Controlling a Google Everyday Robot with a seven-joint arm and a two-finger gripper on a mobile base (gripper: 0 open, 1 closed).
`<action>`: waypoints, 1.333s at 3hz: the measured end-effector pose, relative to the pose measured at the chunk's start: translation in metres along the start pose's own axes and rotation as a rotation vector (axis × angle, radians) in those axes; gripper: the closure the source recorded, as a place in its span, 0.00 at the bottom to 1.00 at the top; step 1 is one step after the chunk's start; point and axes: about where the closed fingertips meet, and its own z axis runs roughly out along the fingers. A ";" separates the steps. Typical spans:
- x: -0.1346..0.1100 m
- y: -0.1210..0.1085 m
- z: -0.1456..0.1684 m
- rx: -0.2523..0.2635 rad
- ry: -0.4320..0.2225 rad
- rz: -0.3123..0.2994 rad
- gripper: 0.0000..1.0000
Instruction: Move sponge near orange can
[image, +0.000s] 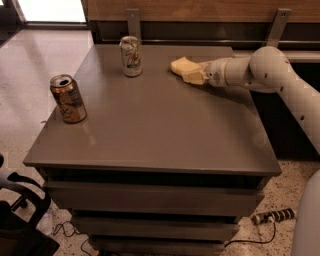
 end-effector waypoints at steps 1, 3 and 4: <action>-0.011 0.000 -0.007 0.007 -0.015 -0.010 1.00; -0.043 0.005 -0.032 0.012 -0.003 -0.066 1.00; -0.052 0.016 -0.045 -0.023 0.015 -0.087 1.00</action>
Offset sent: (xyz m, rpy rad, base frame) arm -0.0139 -0.0156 0.0655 -0.0543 -0.0681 0.0002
